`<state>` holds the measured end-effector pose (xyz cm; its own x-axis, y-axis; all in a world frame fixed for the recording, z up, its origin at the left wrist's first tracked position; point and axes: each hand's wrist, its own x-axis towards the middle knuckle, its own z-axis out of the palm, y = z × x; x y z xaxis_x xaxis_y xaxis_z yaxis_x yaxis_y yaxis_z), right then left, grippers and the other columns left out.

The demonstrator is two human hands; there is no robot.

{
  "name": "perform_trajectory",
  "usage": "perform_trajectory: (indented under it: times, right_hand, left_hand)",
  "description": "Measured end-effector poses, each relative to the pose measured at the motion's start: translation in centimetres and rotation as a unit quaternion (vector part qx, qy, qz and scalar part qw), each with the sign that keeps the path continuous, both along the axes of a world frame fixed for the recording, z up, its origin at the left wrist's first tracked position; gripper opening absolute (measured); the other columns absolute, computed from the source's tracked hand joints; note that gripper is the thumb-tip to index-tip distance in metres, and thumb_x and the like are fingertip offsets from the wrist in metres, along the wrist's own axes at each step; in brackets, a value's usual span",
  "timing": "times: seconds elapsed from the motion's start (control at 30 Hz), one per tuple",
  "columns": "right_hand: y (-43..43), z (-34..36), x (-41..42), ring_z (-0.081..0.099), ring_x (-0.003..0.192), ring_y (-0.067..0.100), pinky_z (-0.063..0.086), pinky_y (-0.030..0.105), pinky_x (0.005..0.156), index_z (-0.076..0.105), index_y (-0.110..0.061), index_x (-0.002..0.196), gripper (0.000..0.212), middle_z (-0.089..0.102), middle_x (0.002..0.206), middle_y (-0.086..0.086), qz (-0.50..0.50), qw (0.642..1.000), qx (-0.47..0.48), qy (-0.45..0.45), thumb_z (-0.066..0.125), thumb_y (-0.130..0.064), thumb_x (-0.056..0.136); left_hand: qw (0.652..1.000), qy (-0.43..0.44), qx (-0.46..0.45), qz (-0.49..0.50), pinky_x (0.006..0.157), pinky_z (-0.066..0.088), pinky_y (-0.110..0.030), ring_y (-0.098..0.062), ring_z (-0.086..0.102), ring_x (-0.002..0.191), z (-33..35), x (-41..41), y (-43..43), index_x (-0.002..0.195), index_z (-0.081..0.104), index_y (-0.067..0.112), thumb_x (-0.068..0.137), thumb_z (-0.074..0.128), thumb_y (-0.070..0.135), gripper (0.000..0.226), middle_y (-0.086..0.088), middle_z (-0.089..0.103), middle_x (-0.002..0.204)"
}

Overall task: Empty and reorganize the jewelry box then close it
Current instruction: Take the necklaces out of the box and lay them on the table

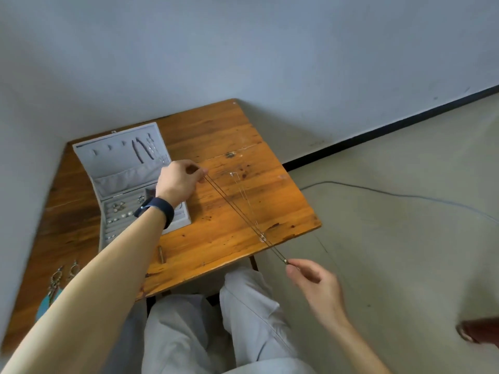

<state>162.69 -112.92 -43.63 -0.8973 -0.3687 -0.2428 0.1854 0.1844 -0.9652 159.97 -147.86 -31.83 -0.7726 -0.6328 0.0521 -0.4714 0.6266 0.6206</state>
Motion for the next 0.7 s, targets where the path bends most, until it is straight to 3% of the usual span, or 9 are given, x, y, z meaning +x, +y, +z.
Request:
perform_trajectory:
  times: [0.13, 0.27, 0.37, 0.47, 0.57, 0.7]
  right_hand:
    - [0.3, -0.4, 0.1, 0.068, 0.092, -0.003, 0.048, 0.007, 0.077, 0.077, -0.038, 0.102, 0.014, 0.074, 0.097, -0.024, -0.021, 1.0, 0.015, 0.019, 0.073, -0.032, 0.09]
    - [-0.8, 0.2, -0.3, 0.065, 0.099, -0.008, 0.046, 0.005, 0.081, 0.072, -0.043, 0.112, 0.019, 0.07, 0.103, -0.032, -0.001, 0.998, 0.037, 0.057, 0.065, -0.038, 0.094]
    - [-2.4, 0.5, -1.4, 0.063, 0.097, -0.007, 0.042, 0.002, 0.079, 0.07, -0.048, 0.104, 0.014, 0.069, 0.098, -0.032, -0.006, 0.989, 0.081, 0.121, 0.064, -0.041, 0.094]
    - [-4.2, 0.3, -2.9, 0.058, 0.097, -0.004, 0.042, 0.008, 0.076, 0.068, -0.048, 0.098, 0.01, 0.065, 0.097, -0.033, -0.03, 0.975, 0.126, 0.182, 0.063, -0.045, 0.091]
    - [-5.8, -0.4, -4.3, 0.052, 0.092, 0.002, 0.044, 0.017, 0.074, 0.074, -0.041, 0.095, 0.009, 0.067, 0.088, -0.029, -0.067, 0.944, 0.175, 0.27, 0.072, -0.035, 0.088]
    - [-6.8, -1.5, -5.5, 0.045, 0.088, 0.011, 0.042, 0.027, 0.073, 0.076, -0.039, 0.089, 0.014, 0.059, 0.091, -0.017, -0.107, 0.908, 0.224, 0.338, 0.068, -0.048, 0.082]
  left_hand:
    - [0.999, -0.03, -0.041, -0.014, 0.072, 0.06, -0.04, -0.019, 0.067, 0.073, -1.0, -4.0, 0.9, 0.079, 0.069, 0.026, 0.091, 0.065, 0.05, 0.027, 0.003, 0.07, 0.082]
    - [0.997, -0.041, -0.068, -0.017, 0.072, 0.06, -0.042, -0.023, 0.067, 0.076, -1.5, -8.1, 1.0, 0.087, 0.071, 0.023, 0.092, 0.064, 0.049, 0.028, -0.001, 0.07, 0.086]
    - [0.995, -0.047, -0.087, -0.008, 0.074, 0.06, -0.041, -0.025, 0.066, 0.081, -2.3, -10.7, 0.6, 0.093, 0.071, 0.021, 0.093, 0.063, 0.049, 0.029, -0.003, 0.07, 0.089]
    - [0.993, -0.058, -0.099, 0.006, 0.073, 0.058, -0.039, -0.027, 0.064, 0.082, -3.5, -13.0, -0.4, 0.1, 0.071, 0.021, 0.093, 0.063, 0.048, 0.029, -0.005, 0.07, 0.094]
    - [0.991, -0.074, -0.108, 0.009, 0.068, 0.052, -0.035, -0.028, 0.062, 0.081, -4.9, -14.6, -1.5, 0.103, 0.07, 0.021, 0.094, 0.062, 0.048, 0.03, -0.007, 0.07, 0.096]
    - [0.99, -0.086, -0.108, -0.002, 0.066, 0.051, -0.034, -0.028, 0.062, 0.083, -6.6, -16.1, -2.7, 0.102, 0.071, 0.022, 0.094, 0.061, 0.049, 0.03, -0.006, 0.07, 0.097]
